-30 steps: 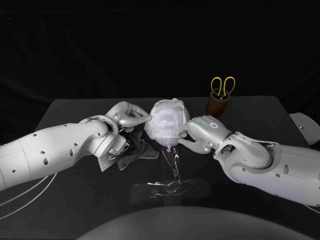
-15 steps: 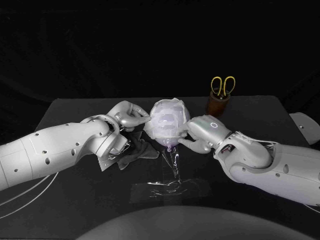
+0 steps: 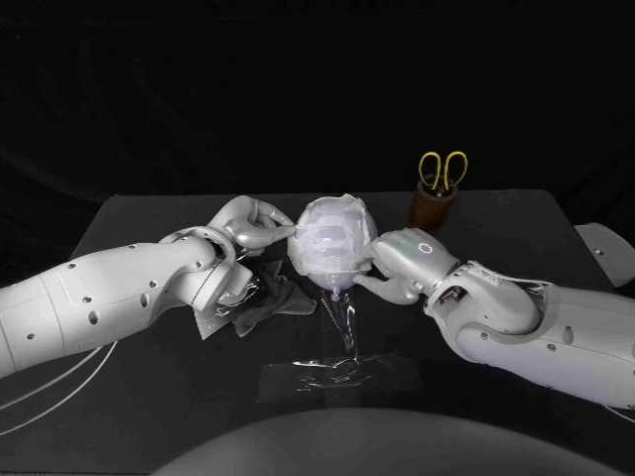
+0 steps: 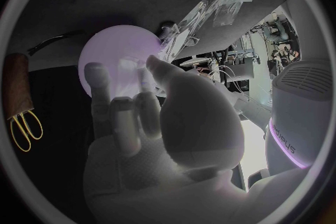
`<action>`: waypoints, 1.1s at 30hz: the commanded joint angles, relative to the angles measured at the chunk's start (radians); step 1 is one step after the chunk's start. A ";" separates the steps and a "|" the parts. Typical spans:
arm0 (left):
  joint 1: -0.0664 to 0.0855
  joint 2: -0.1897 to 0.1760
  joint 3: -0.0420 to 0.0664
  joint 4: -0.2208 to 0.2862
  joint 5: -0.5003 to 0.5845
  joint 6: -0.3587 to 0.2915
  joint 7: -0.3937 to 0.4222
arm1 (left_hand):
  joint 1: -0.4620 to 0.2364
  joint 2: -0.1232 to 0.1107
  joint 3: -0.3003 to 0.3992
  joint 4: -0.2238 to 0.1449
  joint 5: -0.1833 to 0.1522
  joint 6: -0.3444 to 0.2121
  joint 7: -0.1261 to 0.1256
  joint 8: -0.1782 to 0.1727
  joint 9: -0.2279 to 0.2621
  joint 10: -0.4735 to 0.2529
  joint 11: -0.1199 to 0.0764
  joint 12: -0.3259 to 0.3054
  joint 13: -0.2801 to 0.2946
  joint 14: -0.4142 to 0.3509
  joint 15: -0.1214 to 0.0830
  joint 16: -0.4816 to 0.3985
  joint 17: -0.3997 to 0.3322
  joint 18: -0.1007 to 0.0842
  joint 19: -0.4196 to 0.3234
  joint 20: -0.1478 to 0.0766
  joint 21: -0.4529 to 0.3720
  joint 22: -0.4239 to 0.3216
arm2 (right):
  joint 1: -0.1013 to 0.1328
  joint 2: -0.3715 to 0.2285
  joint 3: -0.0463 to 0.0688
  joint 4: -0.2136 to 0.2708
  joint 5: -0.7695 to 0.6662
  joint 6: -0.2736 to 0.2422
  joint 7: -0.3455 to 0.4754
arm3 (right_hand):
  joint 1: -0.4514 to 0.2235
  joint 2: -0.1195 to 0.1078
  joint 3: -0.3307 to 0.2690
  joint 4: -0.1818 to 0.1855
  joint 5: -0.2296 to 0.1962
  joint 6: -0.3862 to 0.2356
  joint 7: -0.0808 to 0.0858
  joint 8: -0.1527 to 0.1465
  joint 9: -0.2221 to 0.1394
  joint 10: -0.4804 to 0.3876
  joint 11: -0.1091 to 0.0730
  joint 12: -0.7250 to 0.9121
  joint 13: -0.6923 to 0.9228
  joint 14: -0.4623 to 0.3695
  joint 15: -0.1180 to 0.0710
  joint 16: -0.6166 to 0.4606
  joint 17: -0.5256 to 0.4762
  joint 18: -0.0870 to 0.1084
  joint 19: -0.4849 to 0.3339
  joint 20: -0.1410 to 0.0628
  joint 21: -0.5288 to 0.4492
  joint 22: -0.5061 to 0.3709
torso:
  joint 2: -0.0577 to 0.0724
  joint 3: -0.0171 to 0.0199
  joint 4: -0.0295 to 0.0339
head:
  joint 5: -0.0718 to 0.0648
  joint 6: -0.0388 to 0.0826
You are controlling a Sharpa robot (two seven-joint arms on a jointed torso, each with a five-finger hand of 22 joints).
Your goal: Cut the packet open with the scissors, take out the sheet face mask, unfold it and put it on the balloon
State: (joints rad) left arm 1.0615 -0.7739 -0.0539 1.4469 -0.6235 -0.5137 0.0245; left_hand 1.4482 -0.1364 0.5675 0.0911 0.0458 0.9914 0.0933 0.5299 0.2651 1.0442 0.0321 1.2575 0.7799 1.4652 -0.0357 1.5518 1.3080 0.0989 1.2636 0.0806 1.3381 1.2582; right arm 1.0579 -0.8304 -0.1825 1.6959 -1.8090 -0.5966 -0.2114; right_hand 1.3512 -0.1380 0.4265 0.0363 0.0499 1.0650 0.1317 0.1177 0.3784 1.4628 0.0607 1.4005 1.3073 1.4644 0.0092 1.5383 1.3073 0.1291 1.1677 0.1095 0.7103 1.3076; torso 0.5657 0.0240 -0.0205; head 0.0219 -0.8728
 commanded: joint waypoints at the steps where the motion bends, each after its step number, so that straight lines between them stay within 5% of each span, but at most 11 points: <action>1: 0.001 -0.005 0.001 0.010 0.089 -0.051 0.044 | -0.012 -0.002 0.009 0.001 0.003 0.003 -0.002 0.008 0.044 0.032 -0.023 0.006 0.004 0.053 -0.005 0.005 0.146 -0.008 0.004 -0.004 0.004 -0.002 | 0.000 0.000 0.000 -0.002 -0.010 0.007 -0.007 | -0.010 -0.003 0.002 0.006 -0.002 -0.004 0.006 -0.004 -0.001 0.002 -0.001 0.007 0.114 0.046 -0.007 0.006 0.132 0.019 0.005 0.000 0.001 0.063 | 0.000 -0.0004 -0.0002 | -0.001 0.000; 25: 0.001 -0.041 0.001 0.061 0.224 -0.058 0.033 | -0.023 -0.009 0.025 -0.003 0.003 0.001 -0.004 0.011 0.054 0.033 -0.025 0.001 -0.001 0.051 -0.007 0.004 0.141 -0.007 -0.001 -0.006 0.001 -0.006 | 0.000 -0.001 0.000 -0.007 -0.010 0.010 -0.008 | -0.011 -0.003 0.002 0.008 -0.002 -0.004 0.006 -0.004 -0.001 0.002 -0.001 0.006 0.113 0.046 -0.007 0.006 0.132 0.019 0.005 0.000 -0.001 0.063 | 0.000 0.0000 0.0006 | 0.001 0.000; 33: 0.001 -0.045 0.009 0.057 0.221 -0.072 0.043 | -0.023 -0.009 0.027 -0.003 0.003 0.001 -0.004 0.011 0.055 0.032 -0.025 0.001 -0.002 0.051 -0.007 0.004 0.141 -0.007 0.001 -0.006 0.002 -0.004 | 0.000 -0.001 0.000 -0.008 -0.010 0.010 -0.009 | -0.011 -0.003 0.002 0.008 -0.002 -0.004 0.006 -0.004 -0.001 0.002 -0.001 0.006 0.113 0.046 -0.007 0.006 0.132 0.019 0.005 0.000 -0.001 0.063 | 0.000 0.0002 -0.0001 | 0.001 0.000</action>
State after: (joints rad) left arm 1.0611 -0.8201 -0.0464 1.5044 -0.4119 -0.5687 0.0468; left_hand 1.4245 -0.1516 0.5870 0.0881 0.0457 0.9893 0.0915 0.5378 0.2651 1.0498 0.0266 1.2574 0.7788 1.4650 -0.0354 1.5509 1.3080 0.0989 1.2634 0.0806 1.3380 1.2532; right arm 1.0578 -0.8317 -0.1826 1.6901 -1.8090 -0.5964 -0.2110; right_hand 1.3473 -0.1419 0.4293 0.0389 0.0499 1.0620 0.1345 0.1202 0.3787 1.4627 0.0607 1.4036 1.3073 1.4644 0.0093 1.5394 1.3080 0.1291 1.1677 0.1095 0.7103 1.3079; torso 0.5654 0.0237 -0.0202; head 0.0234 -0.8728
